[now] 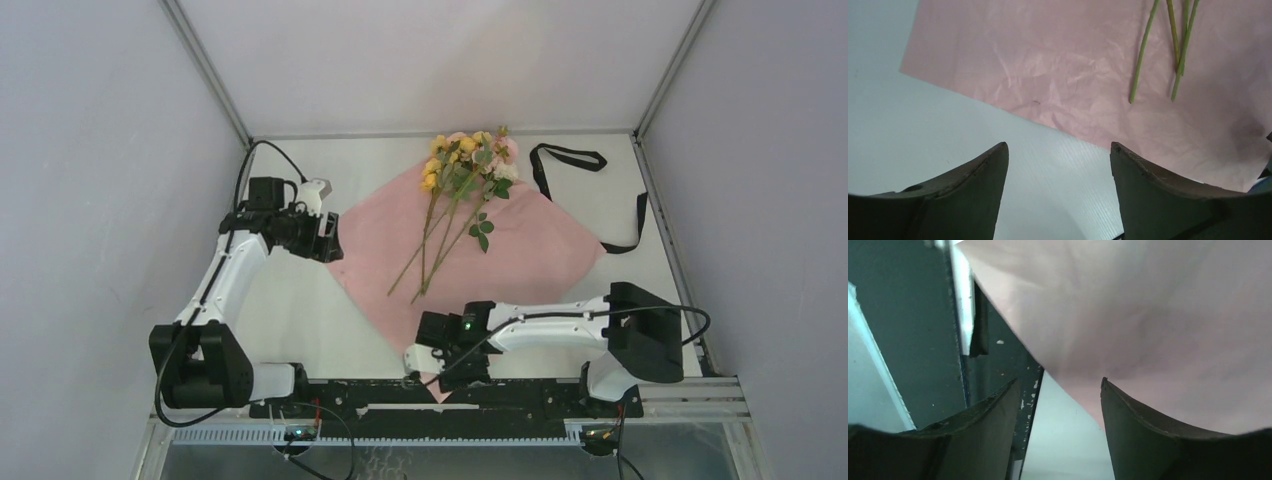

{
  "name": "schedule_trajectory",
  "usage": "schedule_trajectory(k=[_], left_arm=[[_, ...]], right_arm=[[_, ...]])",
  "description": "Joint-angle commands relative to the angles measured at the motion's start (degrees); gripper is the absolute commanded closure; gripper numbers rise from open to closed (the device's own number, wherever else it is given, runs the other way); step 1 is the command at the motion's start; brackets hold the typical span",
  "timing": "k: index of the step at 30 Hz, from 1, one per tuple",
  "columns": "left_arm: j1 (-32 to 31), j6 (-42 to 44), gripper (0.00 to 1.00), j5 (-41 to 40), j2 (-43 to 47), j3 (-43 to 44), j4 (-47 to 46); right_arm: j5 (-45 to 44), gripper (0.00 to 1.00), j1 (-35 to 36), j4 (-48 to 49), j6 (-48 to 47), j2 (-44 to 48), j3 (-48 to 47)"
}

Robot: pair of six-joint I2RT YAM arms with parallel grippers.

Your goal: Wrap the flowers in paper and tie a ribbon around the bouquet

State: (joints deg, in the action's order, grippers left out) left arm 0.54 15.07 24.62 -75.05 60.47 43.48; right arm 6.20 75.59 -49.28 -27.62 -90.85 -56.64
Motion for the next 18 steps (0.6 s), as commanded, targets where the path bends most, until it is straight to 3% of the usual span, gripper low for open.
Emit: schedule_trajectory(k=[1, 3, 9, 18], left_arm=[[-3.1, 2.3, 0.24, 0.6, 2.6, -2.1, -0.2], [-5.7, 1.4, 0.33, -3.1, 1.9, -2.4, -1.5], [-15.6, -2.2, 0.45, -14.4, -5.3, 2.3, -7.3], [-24.5, -3.3, 0.61, -21.5, -19.1, 10.1, -11.7]], right_arm=[[0.1, 0.30, 4.0, 6.7, -6.9, 7.7, 4.1], [-1.3, 0.30, 4.7, 11.5, -7.5, 10.3, 7.1], [-8.0, 0.32, 4.6, 24.2, -10.6, 13.8, 15.1], [-11.2, 0.36, 4.5, 25.4, -13.1, 12.4, 16.8]])
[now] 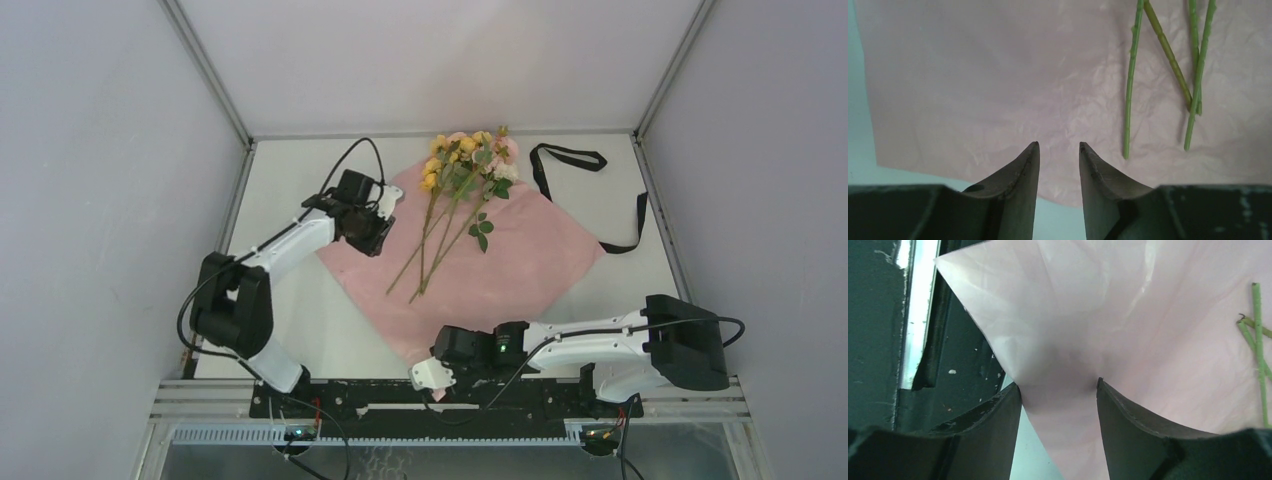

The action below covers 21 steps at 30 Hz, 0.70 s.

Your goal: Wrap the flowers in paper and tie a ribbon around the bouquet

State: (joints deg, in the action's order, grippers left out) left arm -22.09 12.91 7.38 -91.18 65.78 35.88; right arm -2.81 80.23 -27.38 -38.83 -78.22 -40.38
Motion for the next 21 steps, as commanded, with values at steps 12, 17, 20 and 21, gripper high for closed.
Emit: schedule_trajectory(k=[12, 17, 20, 21], left_arm=[[-9.6, 0.3, 0.65, -6.8, -14.6, 9.6, -6.4], [-11.9, 0.8, 0.65, -5.1, -16.5, 11.1, -6.7], [-13.7, 1.0, 0.65, -2.8, -17.0, 11.9, -6.7], [-14.3, 1.2, 0.65, -1.6, -17.2, 12.2, -6.8]], right_arm=[[-4.1, 0.38, 2.6, 2.2, -1.8, -0.4, 1.9], [-5.9, 0.39, 3.3, 2.7, -1.0, 1.7, 3.4], [-6.5, 0.40, 3.3, 3.2, -0.7, 2.9, 3.5], [-6.7, 0.40, 3.4, 3.2, -0.6, 3.2, 3.5]])
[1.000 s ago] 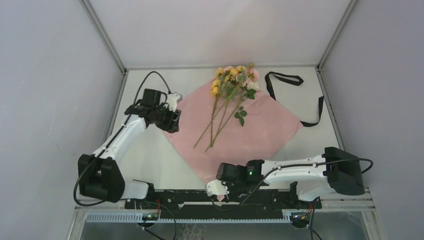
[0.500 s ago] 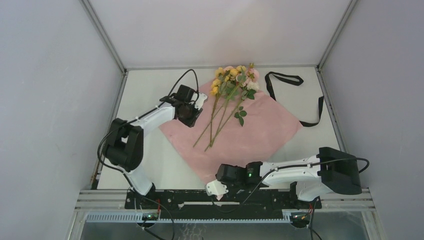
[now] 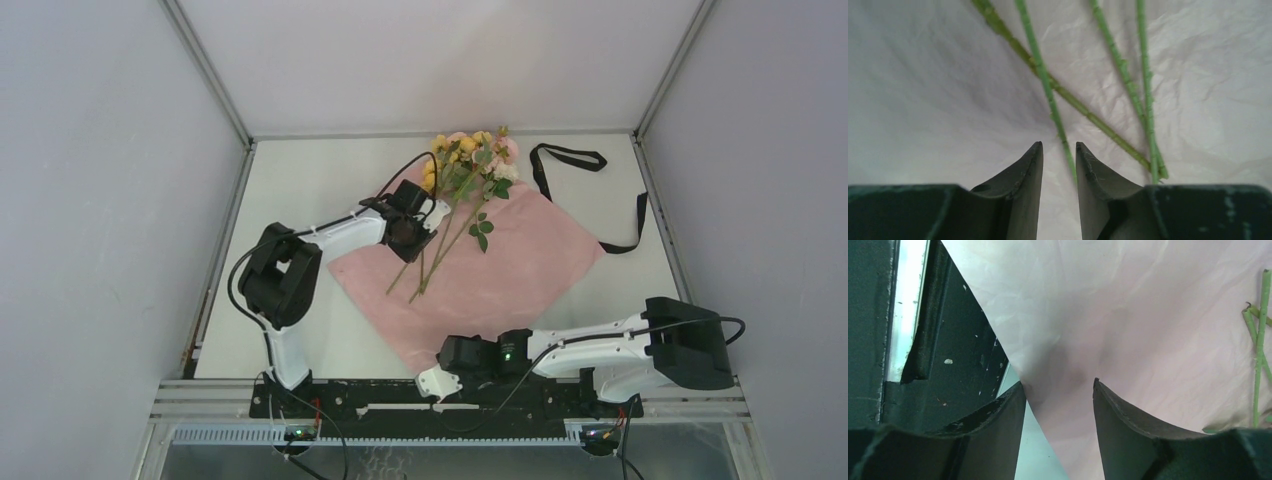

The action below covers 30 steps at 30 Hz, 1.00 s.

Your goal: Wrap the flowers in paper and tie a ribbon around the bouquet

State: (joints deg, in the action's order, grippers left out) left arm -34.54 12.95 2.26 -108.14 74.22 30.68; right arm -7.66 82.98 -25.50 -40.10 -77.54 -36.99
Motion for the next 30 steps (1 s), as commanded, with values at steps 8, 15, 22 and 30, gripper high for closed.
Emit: schedule_trajectory(k=[8, 15, 22, 30], left_arm=[[-3.7, -0.4, 0.65, 10.9, -2.7, 7.0, -1.9], [-2.7, -1.5, 0.66, 10.1, 0.5, 8.4, 0.9], [4.1, -1.5, 0.70, -3.1, 2.9, 5.7, -2.6], [3.3, -0.1, 0.72, -6.2, -4.5, 8.1, 0.2]], right_arm=[[-2.6, 0.42, 0.6, 0.9, 1.1, 2.7, 0.5], [-2.8, 0.42, 0.6, 0.7, 1.2, 2.6, 0.5], [-2.7, 0.43, 0.6, 0.6, 1.0, 2.4, 0.6], [-2.8, 0.44, 0.6, 0.6, 0.9, 2.2, 0.6]])
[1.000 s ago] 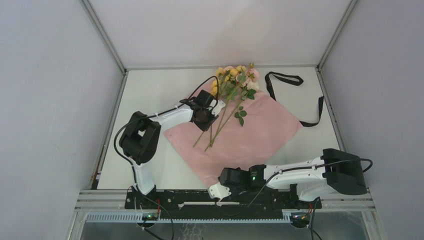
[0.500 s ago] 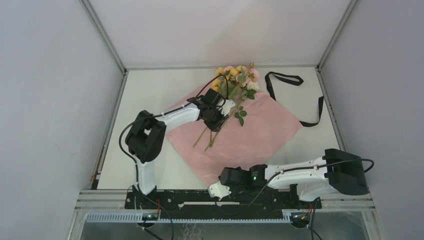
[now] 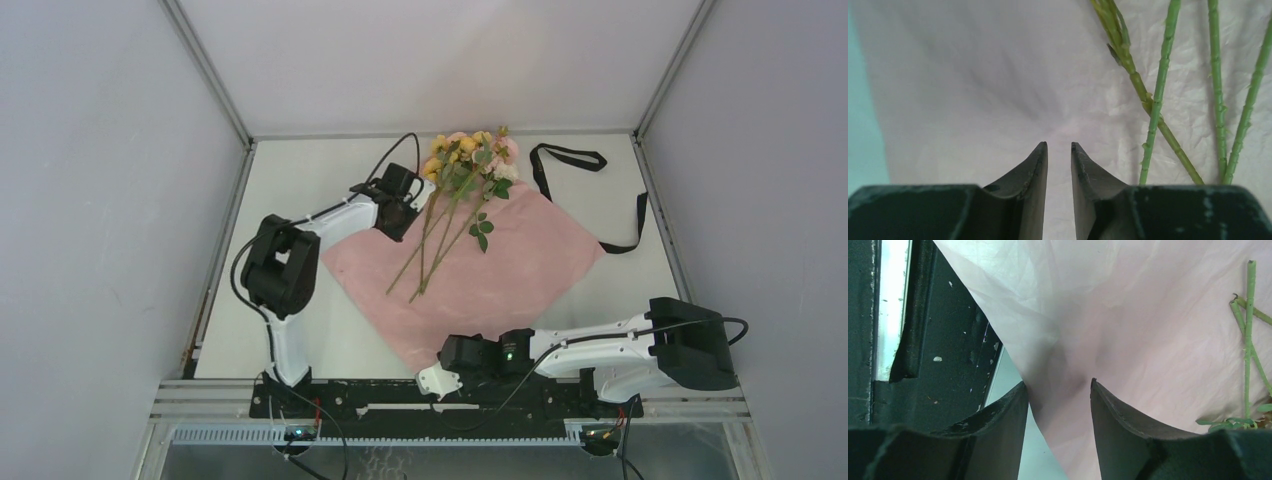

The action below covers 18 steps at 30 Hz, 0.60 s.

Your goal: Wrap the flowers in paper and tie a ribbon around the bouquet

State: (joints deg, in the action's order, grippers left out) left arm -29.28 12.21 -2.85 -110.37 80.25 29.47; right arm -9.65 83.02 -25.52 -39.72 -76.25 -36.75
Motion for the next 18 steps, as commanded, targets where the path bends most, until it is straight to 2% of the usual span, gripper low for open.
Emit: schedule_trajectory(k=[1, 9, 18], left_arm=[[-2.5, 0.9, 0.72, -0.9, -2.4, 2.0, 1.1], [-7.6, 1.3, 0.71, 2.4, -7.2, 5.0, 5.5], [-9.8, 1.1, 0.71, 14.2, -4.8, 5.7, 6.0]], right_arm=[[-0.8, 0.44, 0.7, 0.6, 0.5, 0.9, 0.4], [-1.4, 0.44, 0.7, 0.5, 0.7, 1.6, 0.4], [-1.4, 0.44, 0.7, 1.2, 0.8, 1.5, 0.4]])
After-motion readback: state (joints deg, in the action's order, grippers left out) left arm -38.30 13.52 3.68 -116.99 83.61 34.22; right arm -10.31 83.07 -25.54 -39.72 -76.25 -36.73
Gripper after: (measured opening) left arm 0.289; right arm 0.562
